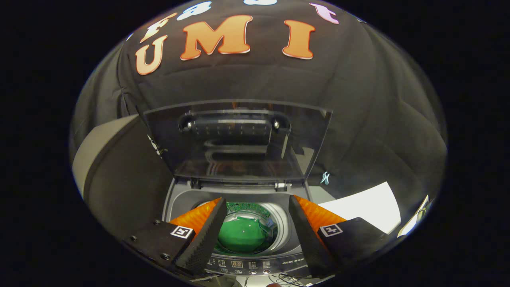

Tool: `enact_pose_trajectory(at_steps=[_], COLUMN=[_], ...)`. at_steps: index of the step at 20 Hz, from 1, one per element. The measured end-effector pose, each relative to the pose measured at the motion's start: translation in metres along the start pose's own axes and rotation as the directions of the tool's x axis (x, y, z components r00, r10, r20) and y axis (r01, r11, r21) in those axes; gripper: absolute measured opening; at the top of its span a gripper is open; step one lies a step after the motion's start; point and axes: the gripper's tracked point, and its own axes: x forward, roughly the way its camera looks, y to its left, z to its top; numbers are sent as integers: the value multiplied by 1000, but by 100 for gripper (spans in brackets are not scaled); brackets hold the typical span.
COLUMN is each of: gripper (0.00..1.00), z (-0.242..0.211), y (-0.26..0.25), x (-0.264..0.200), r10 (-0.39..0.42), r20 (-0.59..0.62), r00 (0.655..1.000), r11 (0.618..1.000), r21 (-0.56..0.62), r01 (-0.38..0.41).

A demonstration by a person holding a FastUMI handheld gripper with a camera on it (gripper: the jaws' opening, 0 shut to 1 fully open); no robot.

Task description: Put the clothes into the washing machine and then close the washing machine lid.

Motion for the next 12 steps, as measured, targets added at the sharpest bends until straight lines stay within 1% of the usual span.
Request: enact_pose_trajectory(at_steps=[6, 8, 10, 12], gripper=[100, 99, 99, 99], z=[83, 112, 134, 153], y=[-7, -6, -11, -7], x=[-38, -42, -41, -34], r10=[11, 13, -2, 3], r20=[125, 179, 210, 240], r00=[992, 984, 978, 971], r11=[1000, 1000, 1000, 1000], r21=[1, 11, 18, 27], r01=[-11, -15, -1, -10])
